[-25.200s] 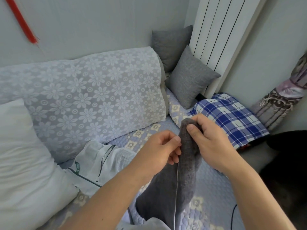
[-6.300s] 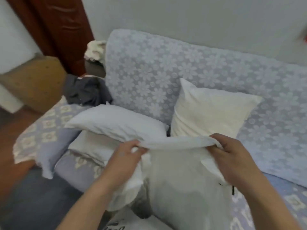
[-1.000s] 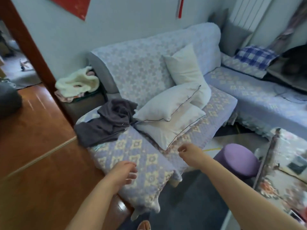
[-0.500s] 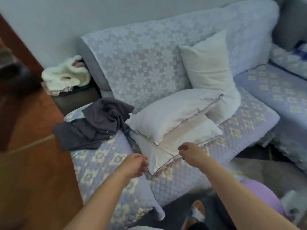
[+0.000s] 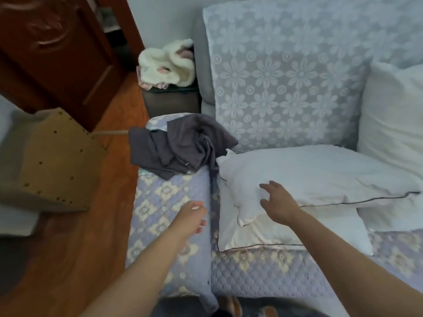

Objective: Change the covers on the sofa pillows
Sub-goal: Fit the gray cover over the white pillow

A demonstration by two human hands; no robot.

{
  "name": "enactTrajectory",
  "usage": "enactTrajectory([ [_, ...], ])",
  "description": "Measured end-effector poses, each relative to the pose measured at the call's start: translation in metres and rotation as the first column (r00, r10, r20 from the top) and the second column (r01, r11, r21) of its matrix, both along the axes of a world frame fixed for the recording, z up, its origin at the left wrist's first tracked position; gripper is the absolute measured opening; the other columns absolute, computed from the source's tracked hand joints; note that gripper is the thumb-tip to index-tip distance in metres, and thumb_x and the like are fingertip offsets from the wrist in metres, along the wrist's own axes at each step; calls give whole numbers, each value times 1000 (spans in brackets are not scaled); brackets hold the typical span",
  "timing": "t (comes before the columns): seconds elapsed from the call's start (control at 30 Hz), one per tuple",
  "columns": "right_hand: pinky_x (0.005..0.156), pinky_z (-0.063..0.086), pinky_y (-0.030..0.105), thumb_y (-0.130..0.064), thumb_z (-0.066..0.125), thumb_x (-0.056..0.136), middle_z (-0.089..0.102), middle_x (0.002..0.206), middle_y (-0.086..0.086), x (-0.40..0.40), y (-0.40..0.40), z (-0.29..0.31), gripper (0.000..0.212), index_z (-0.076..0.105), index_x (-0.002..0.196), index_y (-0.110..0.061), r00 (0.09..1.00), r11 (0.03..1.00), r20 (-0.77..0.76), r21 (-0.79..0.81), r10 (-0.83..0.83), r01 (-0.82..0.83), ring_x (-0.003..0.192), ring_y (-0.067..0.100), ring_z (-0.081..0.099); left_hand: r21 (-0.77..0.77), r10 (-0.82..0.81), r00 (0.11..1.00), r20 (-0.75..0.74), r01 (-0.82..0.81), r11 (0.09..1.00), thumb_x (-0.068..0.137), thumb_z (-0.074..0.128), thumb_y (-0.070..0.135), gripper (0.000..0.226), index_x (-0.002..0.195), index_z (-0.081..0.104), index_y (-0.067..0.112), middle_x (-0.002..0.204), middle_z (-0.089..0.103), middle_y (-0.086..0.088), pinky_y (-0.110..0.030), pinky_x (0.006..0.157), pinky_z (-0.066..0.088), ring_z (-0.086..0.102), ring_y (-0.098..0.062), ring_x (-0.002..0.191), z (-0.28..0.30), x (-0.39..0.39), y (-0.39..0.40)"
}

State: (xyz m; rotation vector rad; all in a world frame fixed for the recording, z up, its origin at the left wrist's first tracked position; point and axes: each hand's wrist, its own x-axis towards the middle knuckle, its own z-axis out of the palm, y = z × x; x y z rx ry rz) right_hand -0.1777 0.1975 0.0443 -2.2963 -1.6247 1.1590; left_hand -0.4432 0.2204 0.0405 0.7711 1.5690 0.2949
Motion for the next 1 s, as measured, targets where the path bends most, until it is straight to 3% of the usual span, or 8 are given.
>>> enactTrajectory([
  [0.23, 116, 21, 25, -17, 56, 97, 30, 160, 9, 37, 46, -31, 58, 38, 152, -13, 996, 988, 77, -151, 37, -25, 148, 21, 28, 89, 10, 1000, 9, -11, 996, 94, 59, 19, 52, 144, 50, 27, 117, 58, -4, -28, 70, 46, 53, -14, 80, -94, 40, 152],
  [0.4, 117, 22, 27, -20, 56, 97, 33, 159, 7, 40, 60, -43, 57, 40, 152, -15, 997, 990, 72, -139, 7, 3, 146, 21, 32, -43, 201, 974, 106, -198, 979, 94, 60, 32, 57, 148, 43, 39, 142, 44, 7, -41, 94, 50, 45, -20, 124, -130, 44, 206],
  [0.57, 115, 28, 25, -18, 56, 97, 37, 155, 6, 51, 53, -42, 54, 43, 150, -15, 997, 981, -20, -178, -78, 73, 137, 20, 43, -100, 317, 936, 153, -305, 947, 88, 64, 37, 44, 132, 60, 31, 133, 58, 6, -39, 97, 46, 53, -18, 113, -146, 44, 235],
  [0.67, 115, 28, 25, -17, 56, 98, 37, 154, 4, 64, 48, -39, 54, 42, 150, -16, 988, 973, -85, -201, -130, 110, 137, 18, 43, -10, 437, 898, 42, -437, 899, 99, 60, 26, 18, 109, 67, 14, 119, 63, -9, -32, 83, 50, 57, -22, 88, -121, 57, 240],
  [0.73, 114, 30, 25, -16, 56, 97, 38, 154, 4, 69, 42, -39, 54, 43, 149, -16, 980, 974, -139, -196, -144, 116, 136, 18, 44, 140, 453, 891, -22, -446, 884, 102, 54, 25, 19, 90, 69, 24, 125, 67, -10, -38, 91, 53, 62, -27, 99, -95, 66, 235],
  [0.8, 110, 33, 23, -16, 57, 97, 40, 153, 3, 73, 36, -37, 53, 43, 149, -19, 961, 971, -215, -200, -173, 130, 130, 17, 48, 296, 395, 918, -28, -369, 881, 106, 47, 25, 30, 92, 72, 33, 126, 68, -4, -40, 98, 53, 63, -23, 109, -61, 77, 219],
  [0.9, 97, 40, 21, -18, 59, 98, 52, 139, 1, 93, 18, -20, 54, 42, 149, -27, 892, 950, -386, -285, -236, 128, 110, 12, 56, 523, 288, 957, 35, -264, 811, 108, 44, 20, 33, 109, 75, 29, 115, 71, 13, -25, 95, 50, 65, -8, 109, 24, 105, 161],
  [1.0, 105, 44, 31, -24, 60, 98, 44, 149, -2, 113, 15, -1, 64, 32, 155, -32, 834, 942, -486, -318, -260, 109, 122, 14, 54, 655, 180, 984, 17, -147, 742, 104, 52, 10, 29, 111, 76, 26, 108, 73, 19, -19, 90, 51, 66, 3, 104, 96, 133, 116],
])
